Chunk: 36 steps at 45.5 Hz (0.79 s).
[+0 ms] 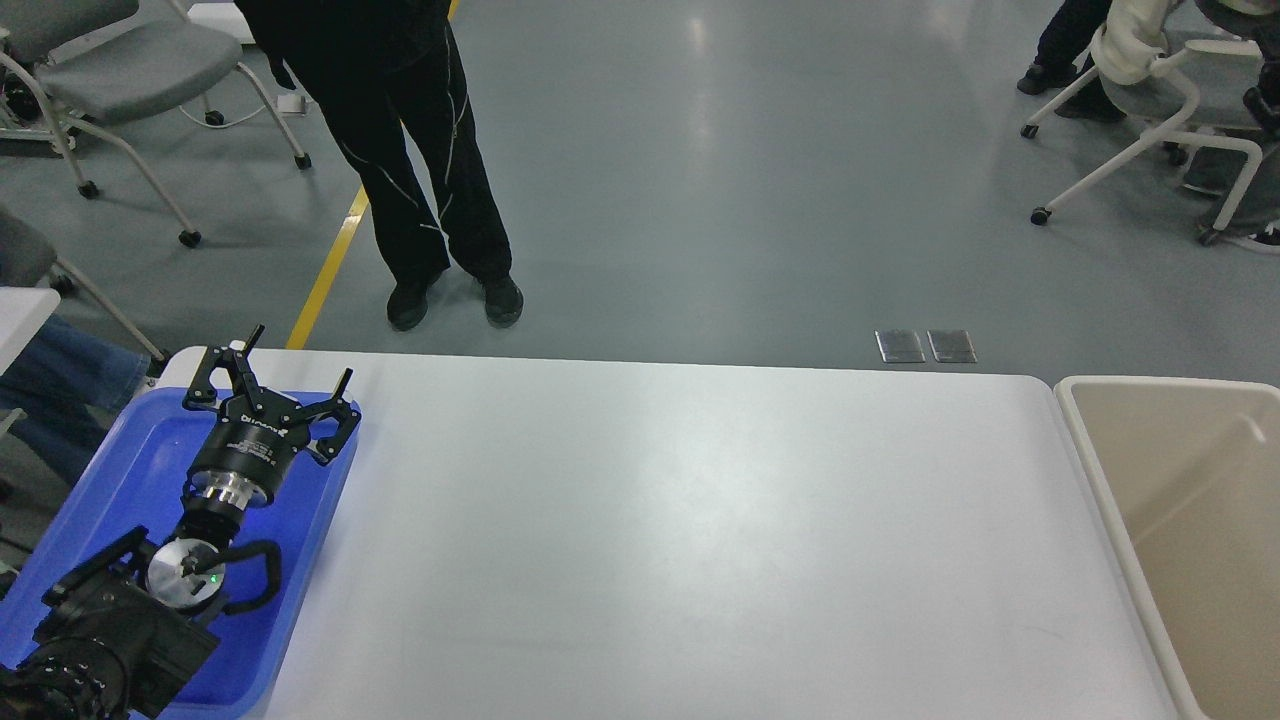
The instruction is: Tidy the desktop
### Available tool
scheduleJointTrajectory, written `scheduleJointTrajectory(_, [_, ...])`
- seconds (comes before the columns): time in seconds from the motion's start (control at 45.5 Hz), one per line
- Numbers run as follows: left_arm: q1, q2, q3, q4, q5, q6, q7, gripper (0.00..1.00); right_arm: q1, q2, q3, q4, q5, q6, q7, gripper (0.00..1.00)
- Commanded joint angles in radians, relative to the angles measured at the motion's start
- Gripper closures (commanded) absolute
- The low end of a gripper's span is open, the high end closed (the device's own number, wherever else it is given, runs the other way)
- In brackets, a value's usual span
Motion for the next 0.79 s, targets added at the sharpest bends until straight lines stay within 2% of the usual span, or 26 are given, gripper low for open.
scheduleJointTrajectory(0.0, [0.0, 0.0, 0.0, 0.0, 0.0, 0.0, 0.0, 0.0, -0.122, 0.104, 0.155, 0.058, 0.05, 0.003, 0.003, 0.0])
scheduleJointTrajectory(0.176, [0.0, 0.0, 0.0, 0.0, 0.0, 0.0, 0.0, 0.0, -0.228, 0.206, 0.185, 0.078, 0.047, 0.015, 0.018, 0.0])
scheduleJointTrajectory(0.352, [0.0, -0.001, 0.0, 0.001, 0.0, 0.0, 0.001, 0.0, -0.314, 0.295, 0.172, 0.078, 0.036, 0.048, 0.084, 0.0])
scheduleJointTrajectory(0.77, [0.0, -0.001, 0.0, 0.0, 0.0, 0.0, 0.0, 0.0, -0.498, 0.41, 0.182, 0.07, 0.036, 0.046, 0.086, 0.0])
